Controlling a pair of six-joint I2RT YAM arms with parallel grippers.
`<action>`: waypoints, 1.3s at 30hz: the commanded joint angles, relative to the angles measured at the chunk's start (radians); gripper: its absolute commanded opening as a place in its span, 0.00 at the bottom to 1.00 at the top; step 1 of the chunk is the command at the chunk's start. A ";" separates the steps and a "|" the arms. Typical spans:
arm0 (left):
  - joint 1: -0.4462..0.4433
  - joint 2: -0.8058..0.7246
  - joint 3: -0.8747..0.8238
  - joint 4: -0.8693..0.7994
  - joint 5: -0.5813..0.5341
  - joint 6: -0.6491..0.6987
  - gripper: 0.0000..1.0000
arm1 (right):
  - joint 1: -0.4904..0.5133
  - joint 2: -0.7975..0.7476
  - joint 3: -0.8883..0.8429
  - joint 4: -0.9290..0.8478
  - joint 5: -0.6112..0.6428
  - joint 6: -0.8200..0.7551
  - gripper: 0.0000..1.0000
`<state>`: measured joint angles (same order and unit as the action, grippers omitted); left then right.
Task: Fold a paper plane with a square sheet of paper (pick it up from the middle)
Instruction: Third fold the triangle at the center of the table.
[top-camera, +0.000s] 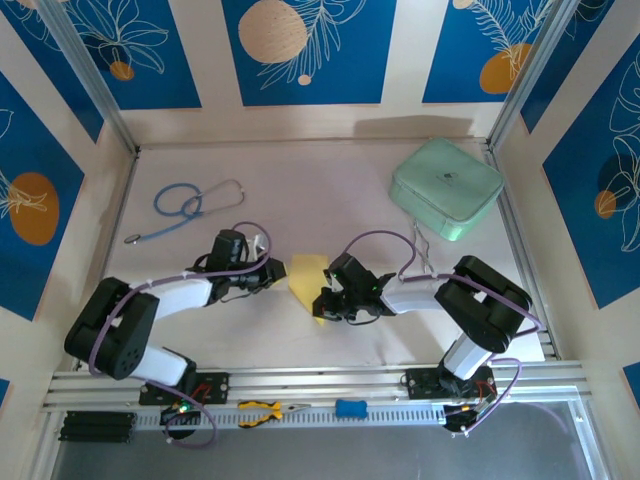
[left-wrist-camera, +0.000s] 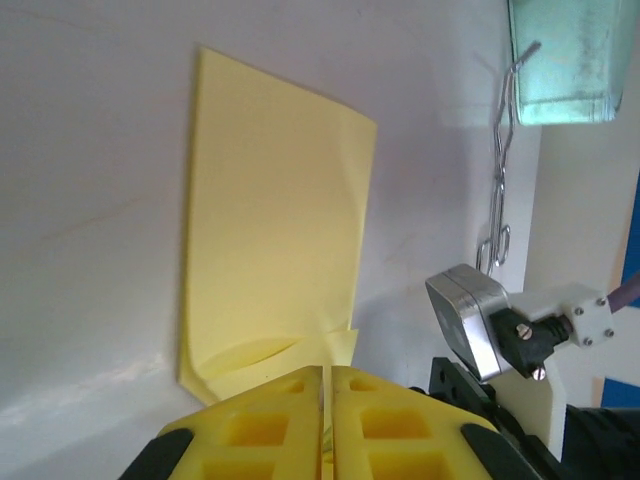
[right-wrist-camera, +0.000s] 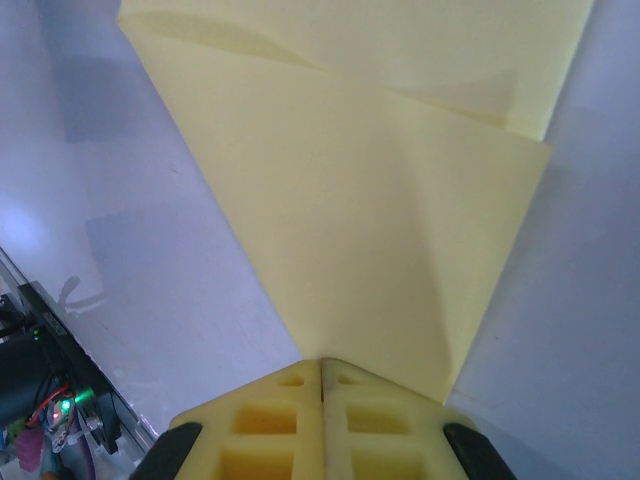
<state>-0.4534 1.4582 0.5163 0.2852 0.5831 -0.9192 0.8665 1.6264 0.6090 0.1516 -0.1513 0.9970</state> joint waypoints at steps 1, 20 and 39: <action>-0.042 0.061 0.037 0.077 0.069 -0.017 0.11 | 0.014 0.033 -0.035 -0.181 0.051 0.010 0.00; -0.063 0.292 0.032 0.105 0.010 -0.019 0.07 | 0.010 0.048 -0.033 -0.183 0.050 0.009 0.01; 0.000 0.276 0.029 0.035 -0.008 0.056 0.06 | 0.010 0.035 -0.052 -0.183 0.044 0.013 0.01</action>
<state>-0.4881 1.7027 0.5529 0.3809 0.6476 -0.9066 0.8684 1.6264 0.6132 0.1421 -0.1463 0.9977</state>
